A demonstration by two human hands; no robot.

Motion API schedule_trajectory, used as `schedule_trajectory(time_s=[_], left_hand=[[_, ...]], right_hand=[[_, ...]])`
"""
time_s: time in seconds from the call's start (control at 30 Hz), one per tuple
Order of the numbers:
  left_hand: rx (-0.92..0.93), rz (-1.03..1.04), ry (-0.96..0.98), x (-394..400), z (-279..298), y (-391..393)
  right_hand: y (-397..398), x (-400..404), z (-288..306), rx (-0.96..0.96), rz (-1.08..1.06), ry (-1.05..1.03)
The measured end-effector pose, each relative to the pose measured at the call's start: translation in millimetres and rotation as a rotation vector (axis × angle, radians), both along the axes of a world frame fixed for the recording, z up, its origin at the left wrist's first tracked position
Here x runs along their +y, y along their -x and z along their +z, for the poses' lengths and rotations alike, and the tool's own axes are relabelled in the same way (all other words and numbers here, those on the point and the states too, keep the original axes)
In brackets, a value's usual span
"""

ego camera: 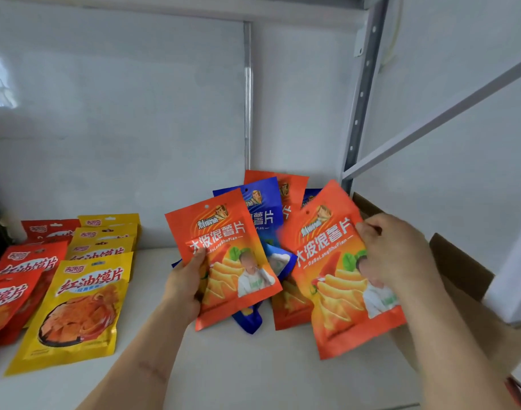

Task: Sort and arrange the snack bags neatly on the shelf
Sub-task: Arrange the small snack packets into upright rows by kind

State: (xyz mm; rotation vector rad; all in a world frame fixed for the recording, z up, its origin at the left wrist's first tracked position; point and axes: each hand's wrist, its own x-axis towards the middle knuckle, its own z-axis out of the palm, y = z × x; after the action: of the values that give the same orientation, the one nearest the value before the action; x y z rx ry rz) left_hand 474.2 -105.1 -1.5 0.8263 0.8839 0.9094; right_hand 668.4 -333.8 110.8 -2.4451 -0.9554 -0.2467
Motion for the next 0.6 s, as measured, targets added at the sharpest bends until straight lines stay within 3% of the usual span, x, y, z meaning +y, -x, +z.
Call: schedule_trajectory(time_s=[0.23, 0.37, 0.6], left_hand=[[-0.003, -0.015, -0.055, -9, 8, -4], [-0.021, -0.016, -0.016, -15, 10, -5], [-0.183, -0.106, -0.027, -24, 12, -4]], right_hand=[[6, -14, 22, 0.073, 0.055, -0.229], [10, 13, 3, 0.266, 0.111, -0.453], [42, 75, -68, 0.352, 0.182, -0.297]])
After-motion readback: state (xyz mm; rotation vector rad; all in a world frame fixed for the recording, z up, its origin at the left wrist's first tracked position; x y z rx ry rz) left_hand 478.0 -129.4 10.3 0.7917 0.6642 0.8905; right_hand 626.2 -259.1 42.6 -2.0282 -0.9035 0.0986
